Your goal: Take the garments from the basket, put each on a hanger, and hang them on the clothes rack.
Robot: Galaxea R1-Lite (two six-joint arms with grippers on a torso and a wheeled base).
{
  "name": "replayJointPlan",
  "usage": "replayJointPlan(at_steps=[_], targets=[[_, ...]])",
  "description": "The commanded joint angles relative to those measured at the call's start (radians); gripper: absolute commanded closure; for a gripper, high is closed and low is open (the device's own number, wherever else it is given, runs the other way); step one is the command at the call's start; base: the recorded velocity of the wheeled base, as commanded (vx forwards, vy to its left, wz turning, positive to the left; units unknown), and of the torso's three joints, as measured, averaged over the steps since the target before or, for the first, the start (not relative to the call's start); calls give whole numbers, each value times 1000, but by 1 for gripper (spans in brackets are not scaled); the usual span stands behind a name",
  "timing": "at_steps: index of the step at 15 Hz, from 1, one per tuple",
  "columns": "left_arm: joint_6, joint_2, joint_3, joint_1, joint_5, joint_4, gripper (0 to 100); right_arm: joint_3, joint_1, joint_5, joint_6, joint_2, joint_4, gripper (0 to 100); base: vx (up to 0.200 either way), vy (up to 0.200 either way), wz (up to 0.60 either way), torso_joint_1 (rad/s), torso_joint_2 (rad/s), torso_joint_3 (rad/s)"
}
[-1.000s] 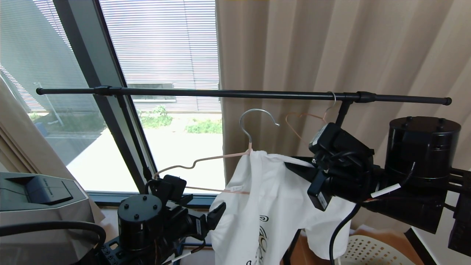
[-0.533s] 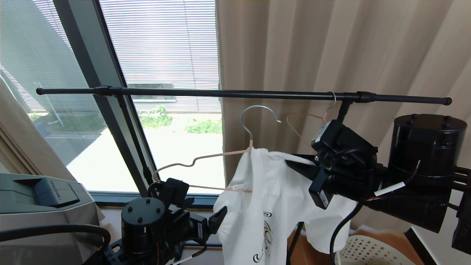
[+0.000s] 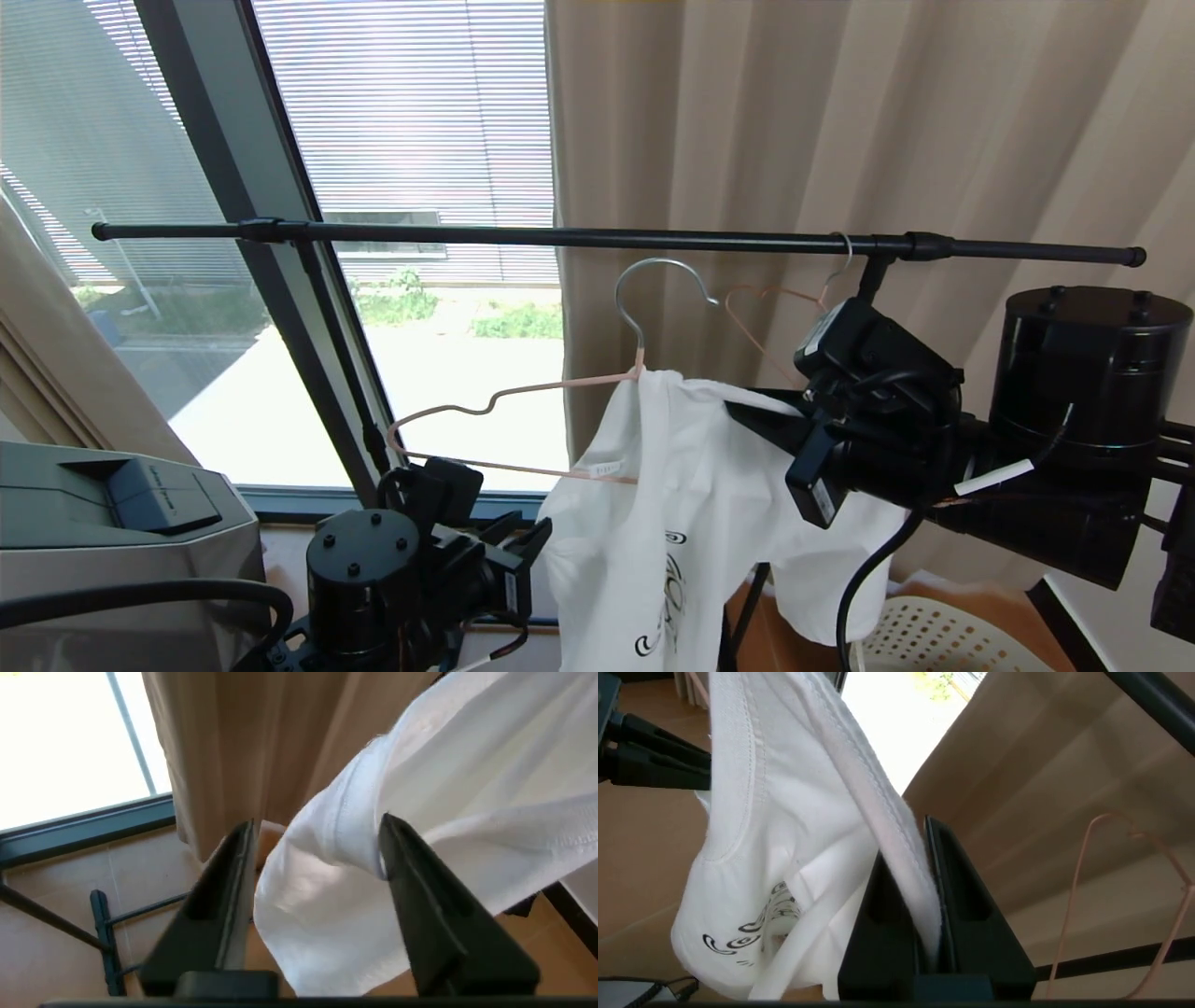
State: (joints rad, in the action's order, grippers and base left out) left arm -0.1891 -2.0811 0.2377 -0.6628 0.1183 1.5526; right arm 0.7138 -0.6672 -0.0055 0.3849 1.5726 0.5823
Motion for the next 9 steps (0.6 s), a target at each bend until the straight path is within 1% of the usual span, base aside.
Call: replayJointPlan(at_steps=[1,3,9], targets=[[22,-5,-15,0,1,18,100,4,1,-1,0,4,1,100,0,0,0,0,0,0],[34,-4,-35,3,1,18,100,6,8,-1,0,7,1,100,0,0,0,0,0,0],[63,6,-31,51,1,18,100,6,21,-1,2,14,-1,100,0,0,0,0,0,0]])
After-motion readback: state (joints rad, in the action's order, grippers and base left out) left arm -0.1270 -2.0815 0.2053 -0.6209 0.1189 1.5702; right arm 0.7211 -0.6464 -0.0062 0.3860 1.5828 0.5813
